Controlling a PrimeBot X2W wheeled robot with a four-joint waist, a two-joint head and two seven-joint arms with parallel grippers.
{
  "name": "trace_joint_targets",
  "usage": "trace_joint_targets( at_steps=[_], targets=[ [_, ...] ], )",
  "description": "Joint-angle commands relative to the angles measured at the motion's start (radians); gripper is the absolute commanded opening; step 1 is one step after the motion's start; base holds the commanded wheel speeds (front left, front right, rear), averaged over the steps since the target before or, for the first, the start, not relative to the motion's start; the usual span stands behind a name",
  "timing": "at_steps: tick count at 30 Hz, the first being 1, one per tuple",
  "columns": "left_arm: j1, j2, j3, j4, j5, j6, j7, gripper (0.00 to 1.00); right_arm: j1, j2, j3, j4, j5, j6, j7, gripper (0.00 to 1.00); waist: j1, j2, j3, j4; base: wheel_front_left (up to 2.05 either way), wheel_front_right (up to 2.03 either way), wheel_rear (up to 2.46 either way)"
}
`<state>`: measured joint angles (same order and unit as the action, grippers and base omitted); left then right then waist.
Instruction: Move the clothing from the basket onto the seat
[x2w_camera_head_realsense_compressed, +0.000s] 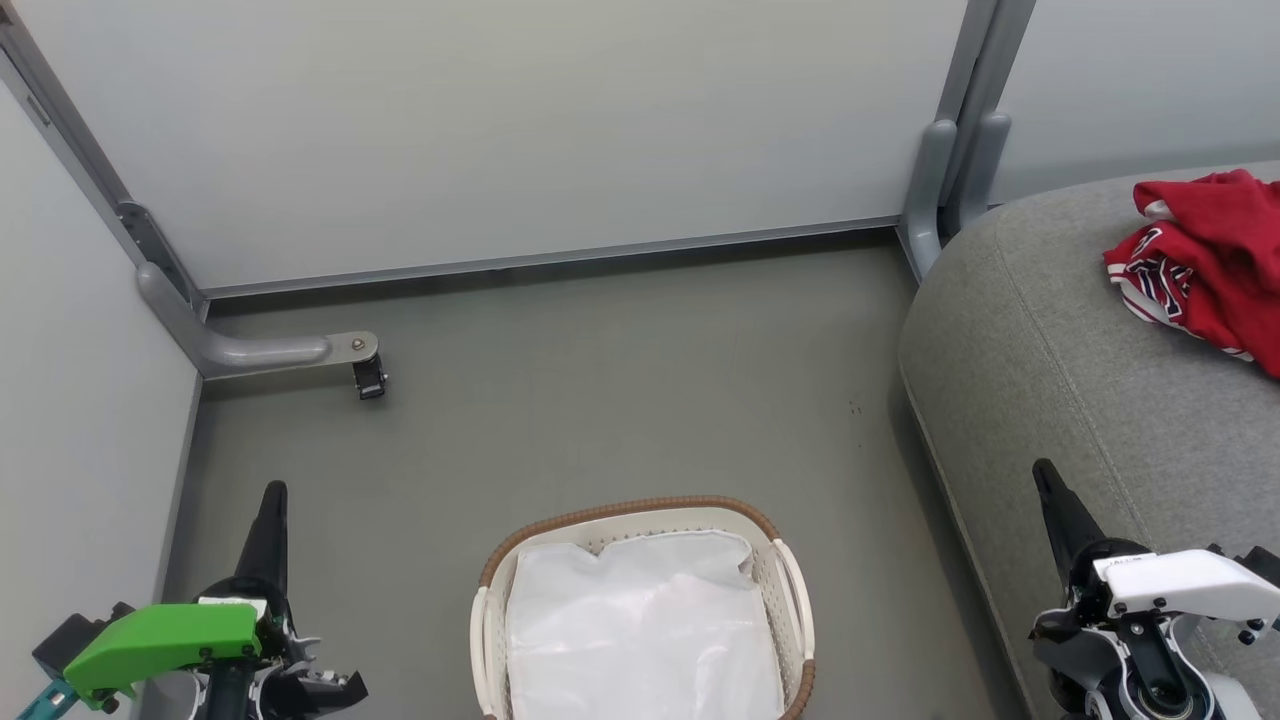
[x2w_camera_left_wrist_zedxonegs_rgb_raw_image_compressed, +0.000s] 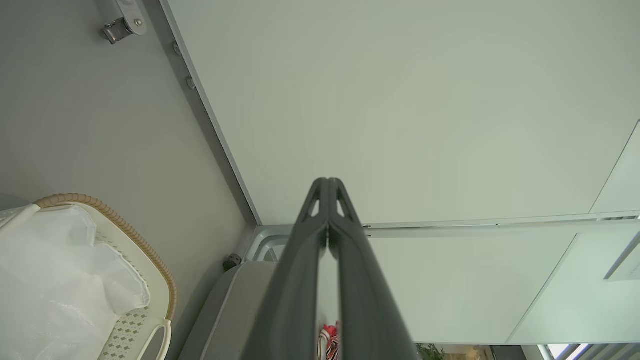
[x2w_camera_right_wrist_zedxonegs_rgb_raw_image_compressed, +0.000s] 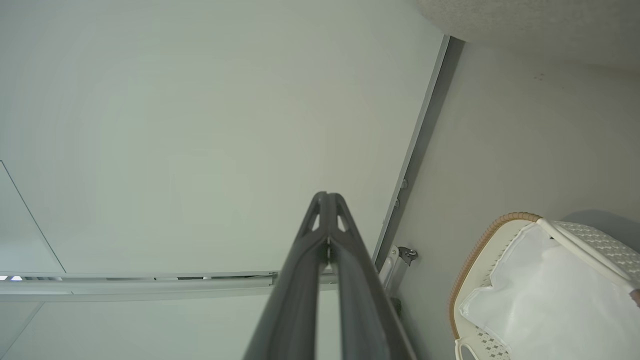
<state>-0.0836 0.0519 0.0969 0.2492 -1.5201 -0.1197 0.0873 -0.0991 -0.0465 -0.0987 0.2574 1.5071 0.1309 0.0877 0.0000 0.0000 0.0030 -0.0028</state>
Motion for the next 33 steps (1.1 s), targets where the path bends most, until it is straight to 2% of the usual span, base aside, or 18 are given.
trace_joint_targets(
  at_steps=[1,15,33],
  targets=[
    [-0.020,0.000,0.007,-0.005,-0.020,-0.006,0.007,0.00,-0.014,-0.006,-0.006,-0.008,0.020,0.000,0.006,0.00,0.0000,0.0000,0.000,0.000,0.00,0.00,0.00],
    [-0.034,-0.002,0.021,-0.005,-0.097,-0.015,0.032,0.00,-0.013,-0.007,-0.018,-0.016,0.112,0.000,0.030,0.00,0.0000,0.0000,0.000,0.003,0.00,0.00,0.00],
    [-0.031,-0.002,0.020,-0.005,-0.094,-0.014,0.031,0.00,-0.013,-0.006,-0.017,-0.016,0.108,0.000,0.029,0.00,0.0000,0.0000,0.000,0.003,0.00,0.00,0.00]
  ],
)
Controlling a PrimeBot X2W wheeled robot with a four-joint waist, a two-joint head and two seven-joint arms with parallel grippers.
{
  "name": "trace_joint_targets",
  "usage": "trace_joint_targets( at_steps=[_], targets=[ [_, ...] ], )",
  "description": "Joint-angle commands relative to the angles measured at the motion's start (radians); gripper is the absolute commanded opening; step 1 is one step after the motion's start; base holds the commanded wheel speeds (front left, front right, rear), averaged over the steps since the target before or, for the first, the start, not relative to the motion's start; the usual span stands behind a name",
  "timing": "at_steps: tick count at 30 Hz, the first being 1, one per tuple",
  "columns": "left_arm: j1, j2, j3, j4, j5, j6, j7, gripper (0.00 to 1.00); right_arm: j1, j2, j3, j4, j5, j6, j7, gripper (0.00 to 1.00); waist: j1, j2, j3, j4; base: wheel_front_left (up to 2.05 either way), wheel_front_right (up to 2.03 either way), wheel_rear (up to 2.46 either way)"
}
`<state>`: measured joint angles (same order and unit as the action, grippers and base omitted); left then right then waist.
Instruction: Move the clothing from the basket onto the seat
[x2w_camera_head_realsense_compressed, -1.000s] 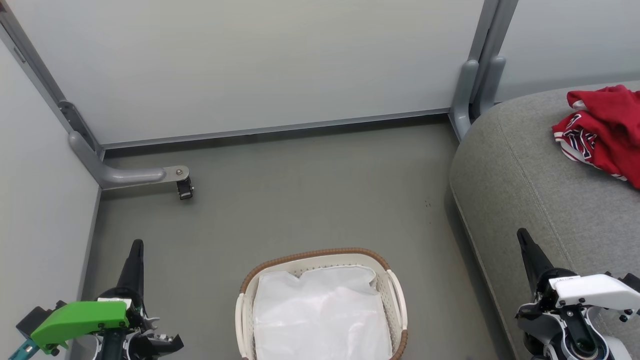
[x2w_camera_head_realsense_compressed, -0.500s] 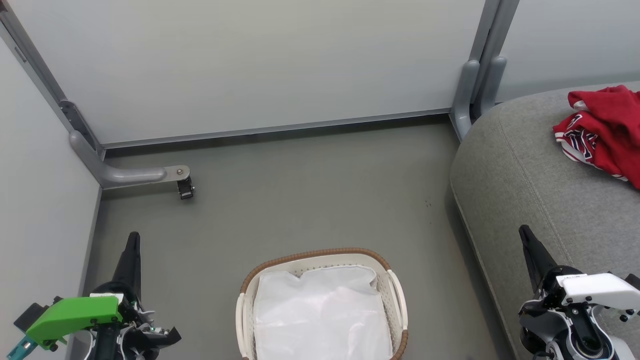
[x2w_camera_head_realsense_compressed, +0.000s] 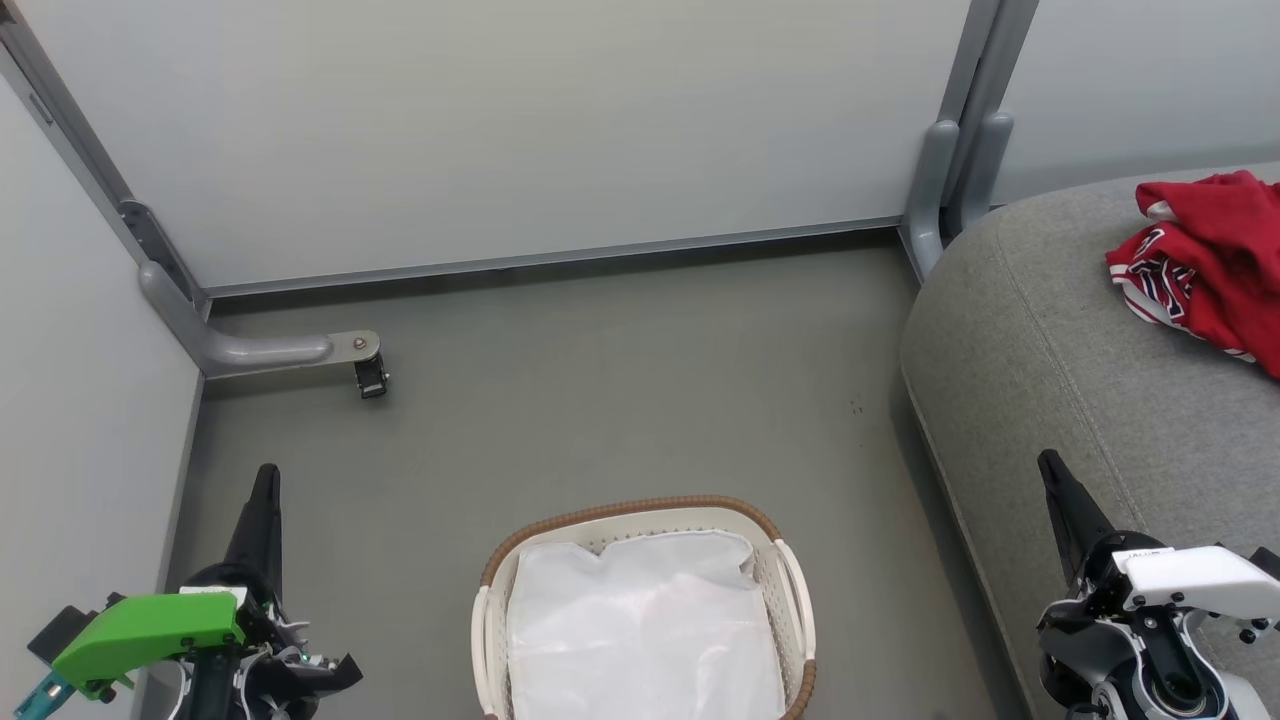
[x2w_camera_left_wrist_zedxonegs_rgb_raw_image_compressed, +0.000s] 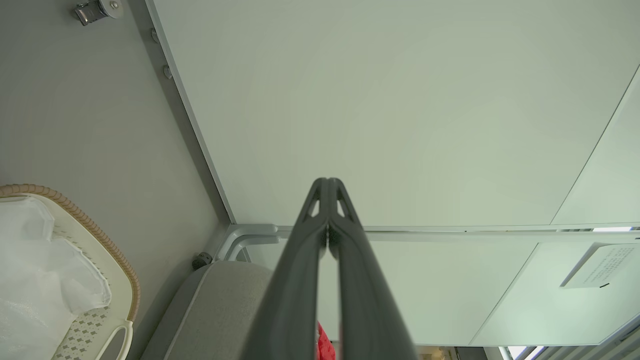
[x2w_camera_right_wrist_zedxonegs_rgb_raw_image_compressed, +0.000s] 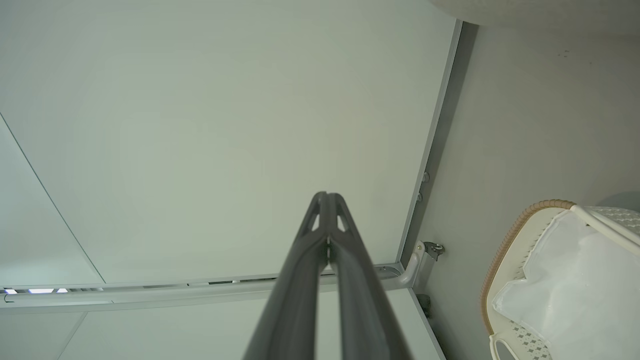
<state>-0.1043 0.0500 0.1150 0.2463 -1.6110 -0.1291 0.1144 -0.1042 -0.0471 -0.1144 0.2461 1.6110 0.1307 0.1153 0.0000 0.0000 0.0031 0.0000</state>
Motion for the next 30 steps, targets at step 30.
trace_joint_targets(
  at_steps=[30],
  targets=[
    [-0.010,0.000,0.002,-0.002,-0.003,-0.005,0.003,0.00,-0.007,-0.006,-0.002,-0.004,0.004,0.000,0.001,0.00,0.0000,0.0000,0.000,0.000,0.00,0.00,0.00]
  ],
)
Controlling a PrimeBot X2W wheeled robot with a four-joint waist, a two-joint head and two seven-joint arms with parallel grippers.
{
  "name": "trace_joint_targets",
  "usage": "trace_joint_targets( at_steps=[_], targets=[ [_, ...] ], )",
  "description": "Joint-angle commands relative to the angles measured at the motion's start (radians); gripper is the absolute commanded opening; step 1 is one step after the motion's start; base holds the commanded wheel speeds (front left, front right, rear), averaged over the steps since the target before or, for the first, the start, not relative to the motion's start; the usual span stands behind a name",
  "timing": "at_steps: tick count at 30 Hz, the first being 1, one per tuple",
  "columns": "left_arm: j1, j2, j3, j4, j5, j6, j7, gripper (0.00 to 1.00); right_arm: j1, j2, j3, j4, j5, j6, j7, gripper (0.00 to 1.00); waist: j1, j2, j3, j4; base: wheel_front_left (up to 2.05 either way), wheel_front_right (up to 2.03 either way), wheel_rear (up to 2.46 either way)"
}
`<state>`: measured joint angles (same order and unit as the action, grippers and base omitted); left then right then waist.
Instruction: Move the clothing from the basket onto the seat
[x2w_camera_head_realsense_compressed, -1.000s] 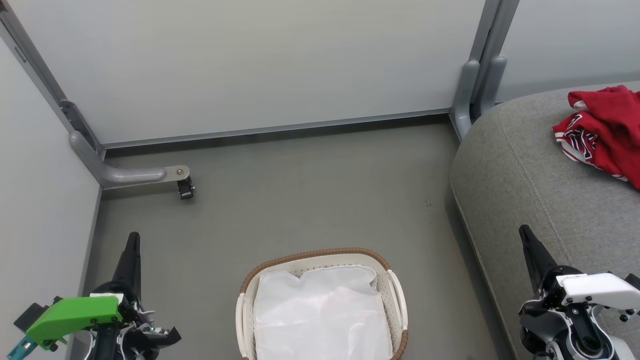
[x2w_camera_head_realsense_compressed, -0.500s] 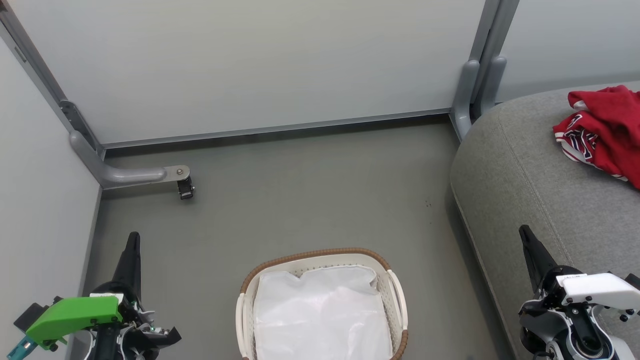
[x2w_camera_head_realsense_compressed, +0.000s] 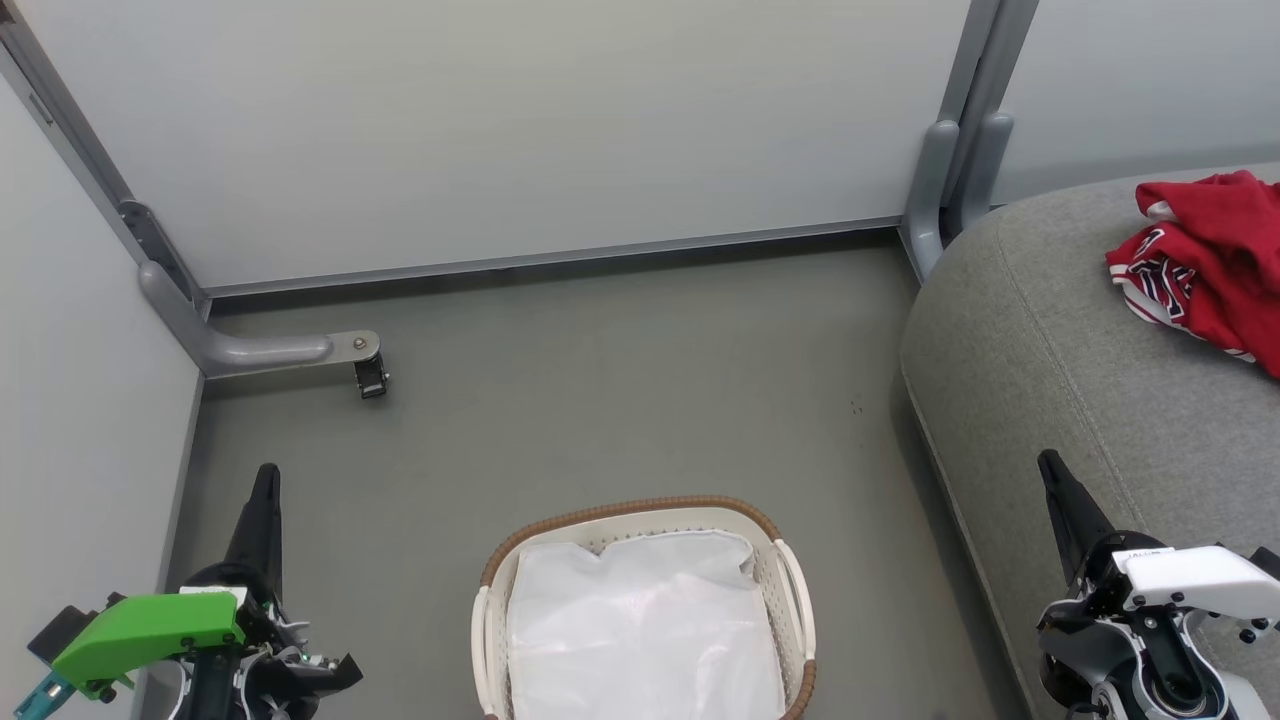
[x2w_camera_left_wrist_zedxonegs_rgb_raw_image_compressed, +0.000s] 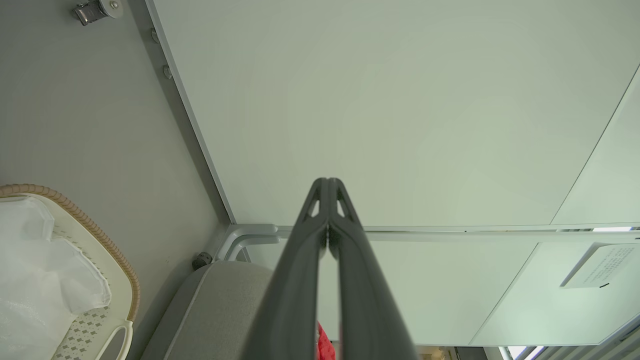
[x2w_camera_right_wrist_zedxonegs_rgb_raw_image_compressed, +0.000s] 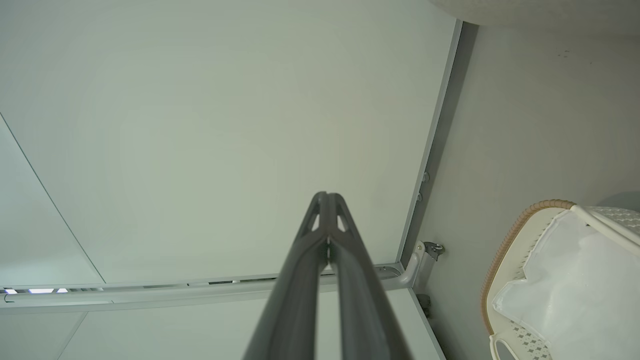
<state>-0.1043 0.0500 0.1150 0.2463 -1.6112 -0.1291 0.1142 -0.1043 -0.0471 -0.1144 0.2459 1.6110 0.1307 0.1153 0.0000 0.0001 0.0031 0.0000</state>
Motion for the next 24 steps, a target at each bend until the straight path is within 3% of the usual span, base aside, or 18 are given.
trace_joint_targets(
  at_steps=[1,24],
  targets=[
    [-0.010,0.000,0.002,-0.002,-0.003,-0.005,0.003,0.00,-0.007,-0.006,-0.002,-0.004,0.004,0.000,0.001,0.00,0.0000,-0.0001,0.000,0.000,0.00,0.00,0.00],
    [-0.010,0.000,0.001,-0.002,-0.003,-0.005,0.003,0.00,-0.007,-0.006,-0.001,-0.004,0.004,0.000,0.001,0.00,0.0000,-0.0001,0.000,0.000,0.00,0.00,0.00]
  ],
)
